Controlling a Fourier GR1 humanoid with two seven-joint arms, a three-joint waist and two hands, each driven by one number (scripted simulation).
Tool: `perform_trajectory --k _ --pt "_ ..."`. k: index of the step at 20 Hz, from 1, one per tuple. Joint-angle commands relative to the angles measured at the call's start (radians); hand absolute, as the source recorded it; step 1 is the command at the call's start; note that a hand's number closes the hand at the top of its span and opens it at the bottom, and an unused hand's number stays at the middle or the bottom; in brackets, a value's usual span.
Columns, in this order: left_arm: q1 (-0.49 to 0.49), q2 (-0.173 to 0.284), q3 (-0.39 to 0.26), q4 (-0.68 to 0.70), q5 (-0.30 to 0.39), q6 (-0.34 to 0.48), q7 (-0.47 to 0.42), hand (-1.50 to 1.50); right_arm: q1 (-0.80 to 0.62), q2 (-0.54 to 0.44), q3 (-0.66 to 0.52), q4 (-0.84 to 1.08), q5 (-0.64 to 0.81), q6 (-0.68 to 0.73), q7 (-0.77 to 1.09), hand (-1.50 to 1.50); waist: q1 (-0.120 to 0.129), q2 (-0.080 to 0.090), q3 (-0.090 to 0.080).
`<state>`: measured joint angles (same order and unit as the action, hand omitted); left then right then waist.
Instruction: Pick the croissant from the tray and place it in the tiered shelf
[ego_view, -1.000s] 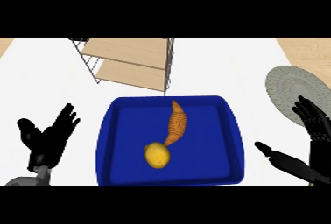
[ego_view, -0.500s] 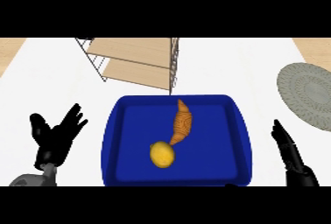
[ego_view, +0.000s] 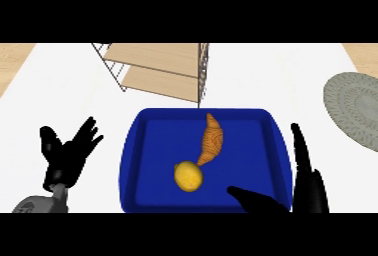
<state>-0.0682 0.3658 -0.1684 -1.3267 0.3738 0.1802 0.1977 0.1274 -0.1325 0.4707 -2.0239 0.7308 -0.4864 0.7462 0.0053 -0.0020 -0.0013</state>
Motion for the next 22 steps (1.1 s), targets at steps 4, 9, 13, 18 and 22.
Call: perform_trajectory --k 4,9,13,18,22 --pt "-0.009 -0.006 0.025 0.041 -0.013 -0.039 0.01 0.0 -0.191 0.129 0.018 0.123 0.153 0.146 0.268 -1.5 0.0 0.002 0.001" --pt "0.044 -0.03 0.028 -0.012 -0.039 -0.014 0.015 0.0 -0.234 0.131 0.087 0.262 0.176 0.083 0.291 -1.5 0.002 0.002 0.001" --pt "-0.041 -0.021 0.06 0.023 -0.036 -0.027 0.06 0.0 -0.28 0.132 0.144 0.241 0.225 0.084 0.465 -1.5 -0.003 0.002 0.001" --pt "0.013 -0.023 0.059 0.0 -0.038 -0.062 0.037 0.0 -0.399 0.132 0.122 0.378 0.244 0.02 0.532 -1.5 0.007 0.002 0.001" --pt "-0.043 -0.049 0.064 0.038 -0.082 -0.026 0.054 0.0 -0.351 0.132 0.153 0.351 0.271 0.033 0.529 -1.5 -0.003 0.002 0.001"
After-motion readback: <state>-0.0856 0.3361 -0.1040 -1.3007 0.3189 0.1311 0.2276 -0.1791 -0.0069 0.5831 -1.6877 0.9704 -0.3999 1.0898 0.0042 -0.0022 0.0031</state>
